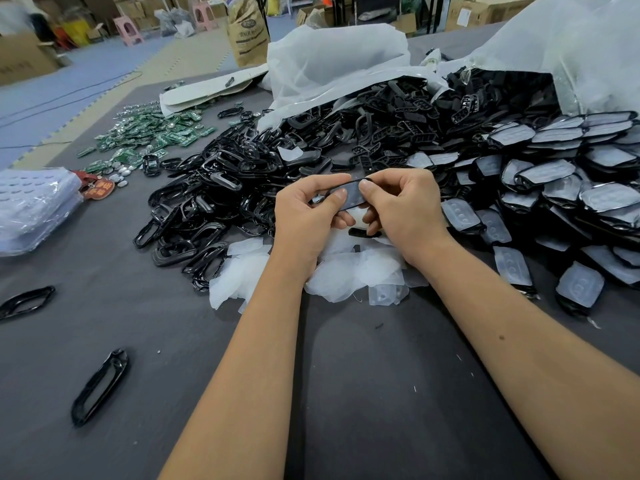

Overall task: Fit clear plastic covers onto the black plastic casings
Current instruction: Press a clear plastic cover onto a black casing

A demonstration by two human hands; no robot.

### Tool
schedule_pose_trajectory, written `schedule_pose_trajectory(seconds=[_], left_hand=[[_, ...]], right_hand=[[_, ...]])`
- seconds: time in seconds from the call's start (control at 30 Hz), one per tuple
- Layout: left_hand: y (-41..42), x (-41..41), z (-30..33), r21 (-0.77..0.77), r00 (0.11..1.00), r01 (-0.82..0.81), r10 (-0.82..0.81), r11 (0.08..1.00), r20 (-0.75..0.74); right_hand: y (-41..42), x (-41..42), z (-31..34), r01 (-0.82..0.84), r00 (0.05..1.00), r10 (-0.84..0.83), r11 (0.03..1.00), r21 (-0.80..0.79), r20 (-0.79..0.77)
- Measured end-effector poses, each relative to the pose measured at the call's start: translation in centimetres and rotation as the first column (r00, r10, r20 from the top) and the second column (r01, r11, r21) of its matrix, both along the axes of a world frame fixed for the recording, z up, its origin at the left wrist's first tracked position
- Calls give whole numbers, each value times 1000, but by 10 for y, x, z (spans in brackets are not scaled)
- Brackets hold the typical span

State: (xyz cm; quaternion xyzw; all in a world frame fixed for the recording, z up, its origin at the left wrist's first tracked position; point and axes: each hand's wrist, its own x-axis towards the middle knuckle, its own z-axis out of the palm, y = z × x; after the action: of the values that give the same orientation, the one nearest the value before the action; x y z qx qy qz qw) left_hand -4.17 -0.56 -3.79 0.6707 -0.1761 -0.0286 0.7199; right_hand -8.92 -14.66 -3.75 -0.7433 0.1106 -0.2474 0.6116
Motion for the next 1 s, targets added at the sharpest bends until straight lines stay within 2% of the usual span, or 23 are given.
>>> schedule_pose_trajectory(seconds=[0.3,0.47,0.67,0.87,1.0], left_hand=[[-2,1,-1,44,1000,-17,16,999,10],[-1,1,-2,-13,1000,29,-29,999,4],[0,2,-2,-6,999,36,-36,999,-8],[0,2,-2,-14,999,45,-45,999,-24],[-1,2,-2,-13,1000,26,-26,1000,-13]], right_hand=[[2,-2,4,-7,1000,6,998,-66,-11],[1,-2,2,-26,999,30,978,-207,20],[-1,1,0,-42,999,44,995,-95,14],[1,0,1,-2,1000,4,995,-103,19],[1,-2,1,-45,998,46,997,-55,30]])
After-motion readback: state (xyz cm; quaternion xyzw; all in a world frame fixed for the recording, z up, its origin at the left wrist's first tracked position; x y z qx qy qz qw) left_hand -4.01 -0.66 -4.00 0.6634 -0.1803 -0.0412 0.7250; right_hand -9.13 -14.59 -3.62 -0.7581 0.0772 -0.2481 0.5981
